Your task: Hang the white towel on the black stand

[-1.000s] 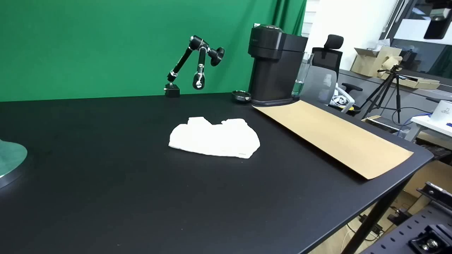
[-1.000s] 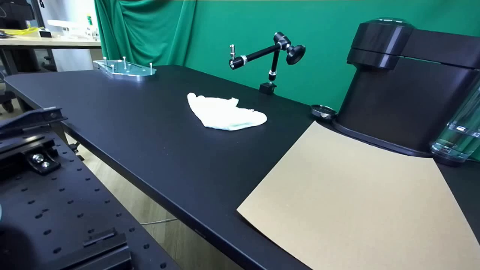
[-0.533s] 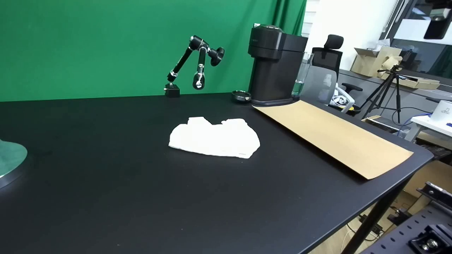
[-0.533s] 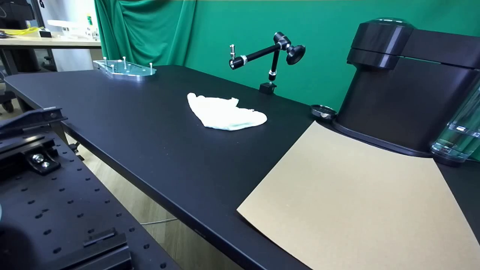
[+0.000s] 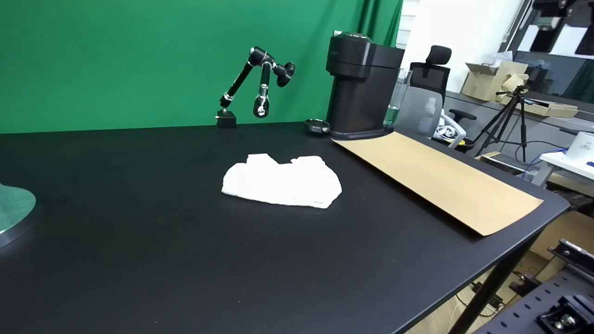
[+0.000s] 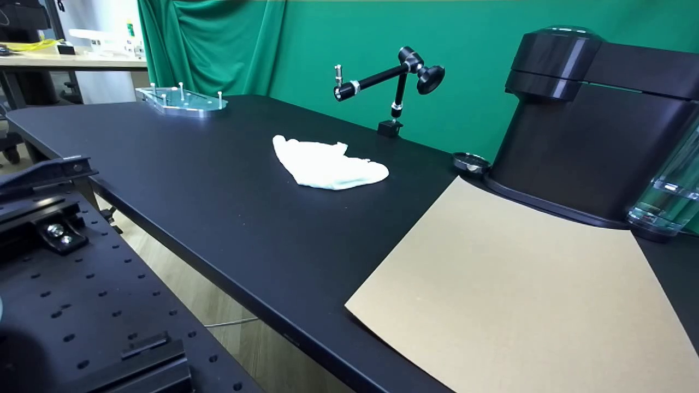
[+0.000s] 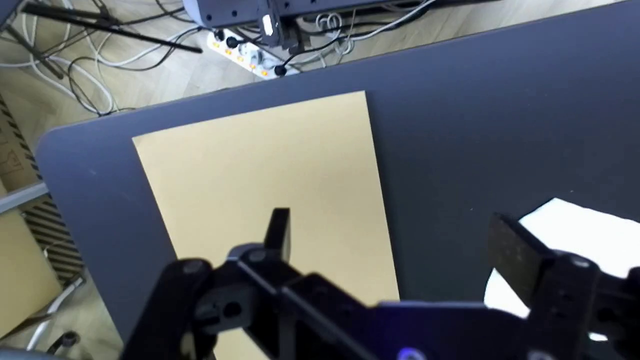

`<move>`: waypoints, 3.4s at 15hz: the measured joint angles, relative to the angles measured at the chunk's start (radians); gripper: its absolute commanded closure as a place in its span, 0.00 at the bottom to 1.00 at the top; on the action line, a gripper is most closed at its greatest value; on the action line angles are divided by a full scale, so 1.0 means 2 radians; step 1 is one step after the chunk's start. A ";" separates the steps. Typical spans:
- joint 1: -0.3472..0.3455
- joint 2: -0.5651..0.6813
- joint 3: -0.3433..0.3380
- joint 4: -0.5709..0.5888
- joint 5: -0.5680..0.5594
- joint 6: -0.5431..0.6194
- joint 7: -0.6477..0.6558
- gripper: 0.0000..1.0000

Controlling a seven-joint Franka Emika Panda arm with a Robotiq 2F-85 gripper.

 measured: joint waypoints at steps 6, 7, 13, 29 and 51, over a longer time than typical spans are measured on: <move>0.028 0.138 0.043 0.042 -0.028 0.106 -0.004 0.00; 0.037 0.166 0.049 0.055 -0.030 0.109 -0.012 0.00; 0.092 0.298 0.070 0.132 -0.030 0.110 -0.104 0.00; 0.108 0.332 0.082 0.144 -0.040 0.118 -0.160 0.00; 0.176 0.529 0.061 0.145 -0.116 0.397 0.046 0.62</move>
